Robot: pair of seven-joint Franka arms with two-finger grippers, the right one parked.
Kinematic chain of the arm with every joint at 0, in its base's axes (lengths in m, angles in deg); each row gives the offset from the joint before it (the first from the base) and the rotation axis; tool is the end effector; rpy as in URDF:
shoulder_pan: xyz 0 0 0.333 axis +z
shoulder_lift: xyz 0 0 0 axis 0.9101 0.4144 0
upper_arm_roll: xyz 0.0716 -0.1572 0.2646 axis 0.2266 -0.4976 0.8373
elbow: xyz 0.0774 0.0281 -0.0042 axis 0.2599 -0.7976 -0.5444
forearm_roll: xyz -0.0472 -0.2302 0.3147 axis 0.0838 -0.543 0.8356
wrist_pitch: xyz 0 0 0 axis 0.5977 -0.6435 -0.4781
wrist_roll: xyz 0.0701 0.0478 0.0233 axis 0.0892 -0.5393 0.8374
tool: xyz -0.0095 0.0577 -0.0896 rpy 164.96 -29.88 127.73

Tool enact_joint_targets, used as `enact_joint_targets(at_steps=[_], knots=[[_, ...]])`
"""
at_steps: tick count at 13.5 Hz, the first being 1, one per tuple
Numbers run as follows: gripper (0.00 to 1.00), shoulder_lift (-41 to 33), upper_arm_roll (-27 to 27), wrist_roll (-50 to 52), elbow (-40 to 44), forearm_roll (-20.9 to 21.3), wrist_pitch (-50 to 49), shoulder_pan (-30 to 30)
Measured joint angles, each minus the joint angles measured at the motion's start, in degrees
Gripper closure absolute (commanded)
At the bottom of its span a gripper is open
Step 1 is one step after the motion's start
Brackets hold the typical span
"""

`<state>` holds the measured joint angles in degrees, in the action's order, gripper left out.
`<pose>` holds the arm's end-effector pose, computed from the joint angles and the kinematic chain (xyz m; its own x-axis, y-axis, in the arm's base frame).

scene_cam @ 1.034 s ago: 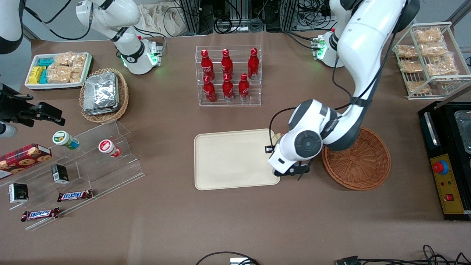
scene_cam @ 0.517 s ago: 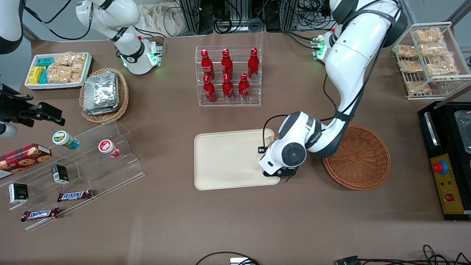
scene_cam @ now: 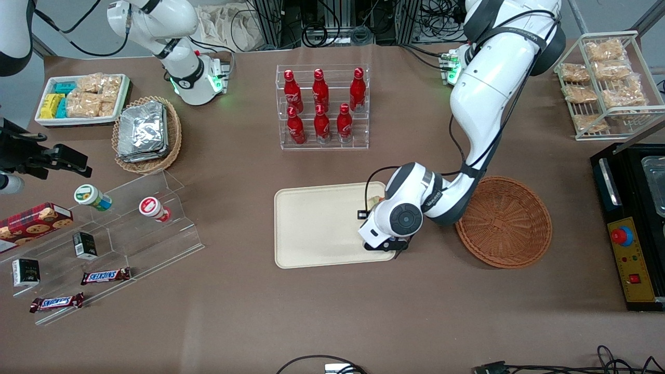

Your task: Place sandwich from basket to tray

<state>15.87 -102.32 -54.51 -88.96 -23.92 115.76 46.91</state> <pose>0.5900 -0.3873 0.1944 0.9477 -0.0176 -0.3186 0.0189 -0.9936 0.1112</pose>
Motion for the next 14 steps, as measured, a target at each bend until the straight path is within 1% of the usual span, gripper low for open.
enact_joint_targets(at_steps=[5, 7, 9, 12, 14], knots=[[0.00, -0.29, 0.27, -0.04, 1.38, 0.00, 0.31, 0.62], [0.00, -2.33, 0.52, 0.01, 2.63, 0.00, -0.68, 2.49], [0.00, -6.55, 0.68, -0.12, 3.46, 0.03, -5.87, 6.18], [0.00, -15.86, 0.80, -1.56, 4.15, 0.13, -17.87, 12.88], [0.00, -21.73, 0.95, -4.84, 4.16, 1.46, -24.36, 16.21]])
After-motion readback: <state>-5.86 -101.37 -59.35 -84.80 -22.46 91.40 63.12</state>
